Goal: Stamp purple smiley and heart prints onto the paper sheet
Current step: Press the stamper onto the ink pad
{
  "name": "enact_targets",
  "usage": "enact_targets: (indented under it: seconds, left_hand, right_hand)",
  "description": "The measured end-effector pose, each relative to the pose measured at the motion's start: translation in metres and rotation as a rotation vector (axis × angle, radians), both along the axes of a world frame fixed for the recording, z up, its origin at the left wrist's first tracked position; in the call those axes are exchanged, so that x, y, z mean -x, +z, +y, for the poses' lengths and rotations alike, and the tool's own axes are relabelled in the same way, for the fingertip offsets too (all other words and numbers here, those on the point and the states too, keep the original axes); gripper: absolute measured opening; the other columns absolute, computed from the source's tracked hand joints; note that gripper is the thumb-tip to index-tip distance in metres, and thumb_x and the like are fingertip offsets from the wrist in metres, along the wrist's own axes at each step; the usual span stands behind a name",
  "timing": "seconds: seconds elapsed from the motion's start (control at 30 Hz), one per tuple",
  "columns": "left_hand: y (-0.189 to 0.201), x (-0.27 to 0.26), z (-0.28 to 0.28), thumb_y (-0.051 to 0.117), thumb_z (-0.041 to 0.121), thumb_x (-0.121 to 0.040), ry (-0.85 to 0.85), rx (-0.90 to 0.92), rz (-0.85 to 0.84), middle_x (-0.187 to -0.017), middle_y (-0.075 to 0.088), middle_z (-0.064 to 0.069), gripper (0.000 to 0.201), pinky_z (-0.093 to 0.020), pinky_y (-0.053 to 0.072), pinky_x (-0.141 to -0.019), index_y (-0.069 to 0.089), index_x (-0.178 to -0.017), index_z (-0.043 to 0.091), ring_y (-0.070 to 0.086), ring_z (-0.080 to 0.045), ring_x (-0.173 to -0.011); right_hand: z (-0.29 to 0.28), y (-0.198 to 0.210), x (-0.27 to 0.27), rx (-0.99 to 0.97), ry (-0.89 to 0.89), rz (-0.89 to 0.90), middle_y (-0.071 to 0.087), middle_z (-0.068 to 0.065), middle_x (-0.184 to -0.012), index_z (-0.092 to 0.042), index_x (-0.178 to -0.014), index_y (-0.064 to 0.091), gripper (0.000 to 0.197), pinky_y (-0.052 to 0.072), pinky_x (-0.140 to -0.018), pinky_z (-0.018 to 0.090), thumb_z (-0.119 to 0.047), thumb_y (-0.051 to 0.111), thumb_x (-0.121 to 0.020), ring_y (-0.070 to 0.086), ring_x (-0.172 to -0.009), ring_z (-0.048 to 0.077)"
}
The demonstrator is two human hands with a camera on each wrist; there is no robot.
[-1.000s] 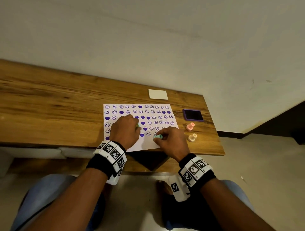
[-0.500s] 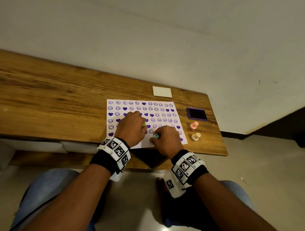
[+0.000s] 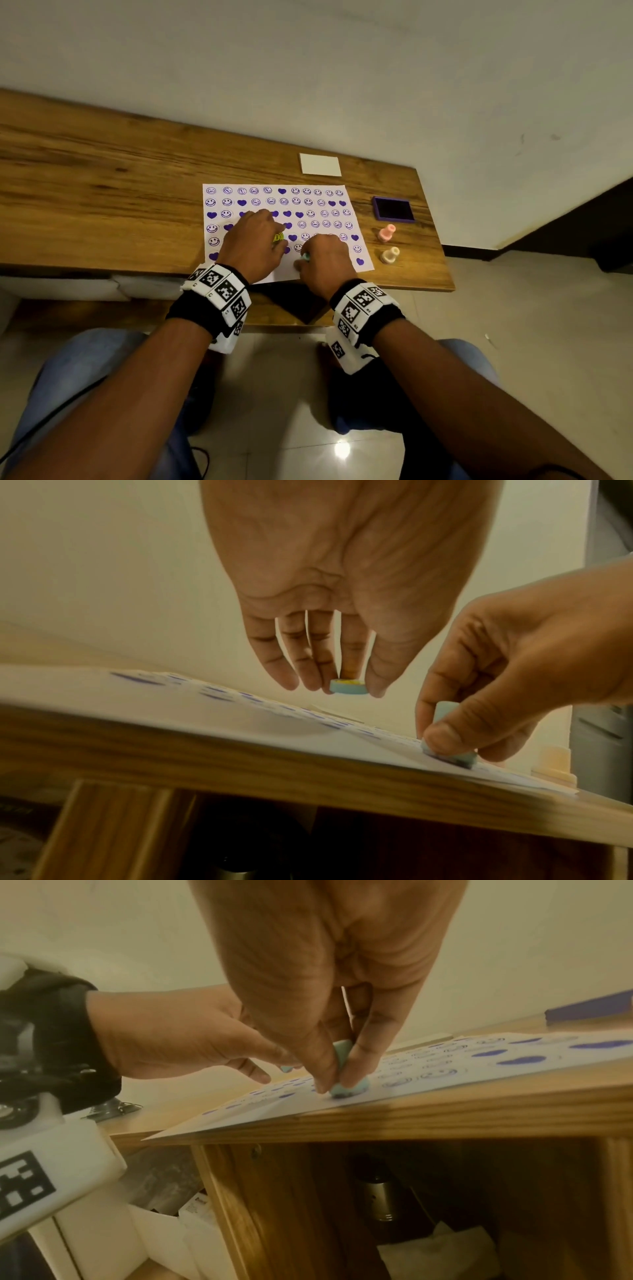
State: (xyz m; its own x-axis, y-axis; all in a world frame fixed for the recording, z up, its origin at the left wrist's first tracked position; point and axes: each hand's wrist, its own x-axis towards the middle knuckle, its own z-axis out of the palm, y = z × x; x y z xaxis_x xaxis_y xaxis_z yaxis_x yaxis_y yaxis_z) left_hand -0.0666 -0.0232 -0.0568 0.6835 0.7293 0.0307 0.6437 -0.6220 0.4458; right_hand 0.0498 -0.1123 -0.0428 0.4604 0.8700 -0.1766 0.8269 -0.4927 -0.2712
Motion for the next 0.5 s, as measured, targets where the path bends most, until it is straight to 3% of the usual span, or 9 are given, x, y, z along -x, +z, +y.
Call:
enact_targets:
  seconds: [0.17,0.27,0.4,0.5]
  left_hand:
    - [0.003,0.006,-0.002,0.060,0.031,-0.089,0.018,0.005,-0.021,-0.112,0.059,-0.009,0.035,-0.041,0.046,-0.088,0.066,-0.119,0.013,0.052,-0.029,-0.108]
    - [0.003,0.013,-0.001,0.063,0.030,-0.089,0.042,0.004,-0.064,-0.113,0.060,-0.009,0.034,-0.040,0.046,-0.087,0.067,-0.117,0.013,0.053,-0.029,-0.108]
    - [0.002,0.017,0.003,0.064,0.031,-0.088,0.043,0.001,-0.069,-0.113,0.061,-0.008,0.034,-0.040,0.048,-0.087,0.067,-0.117,0.014,0.055,-0.028,-0.106]
    - [0.001,0.012,0.002,0.061,0.032,-0.089,0.025,0.006,-0.045,-0.119,0.061,-0.006,0.035,-0.039,0.047,-0.088,0.066,-0.120,0.016,0.054,-0.027,-0.109]
  right_hand:
    - [-0.003,0.002,-0.002,-0.045,-0.066,0.087,0.068,0.008,-0.111,-0.010,-0.112,0.071,0.031,0.040,-0.079,0.028,-0.030,0.073,-0.088,0.061,-0.106,0.025]
    - [-0.009,0.004,-0.012,-0.224,-0.164,0.193,0.073,0.003,-0.093,-0.015,-0.097,0.077,0.026,0.045,-0.074,0.026,-0.038,0.076,-0.084,0.066,-0.092,0.019]
    - [-0.021,0.011,-0.043,-0.516,-0.407,0.400,0.075,0.000,-0.071,-0.019,-0.078,0.076,0.019,0.060,-0.074,0.044,-0.038,0.080,-0.076,0.073,-0.069,0.019]
    - [-0.025,0.021,-0.064,-0.579,-0.436,0.447,0.074,-0.002,-0.068,-0.019,-0.078,0.075,0.015,0.062,-0.068,0.046,-0.032,0.080,-0.079,0.073,-0.063,0.015]
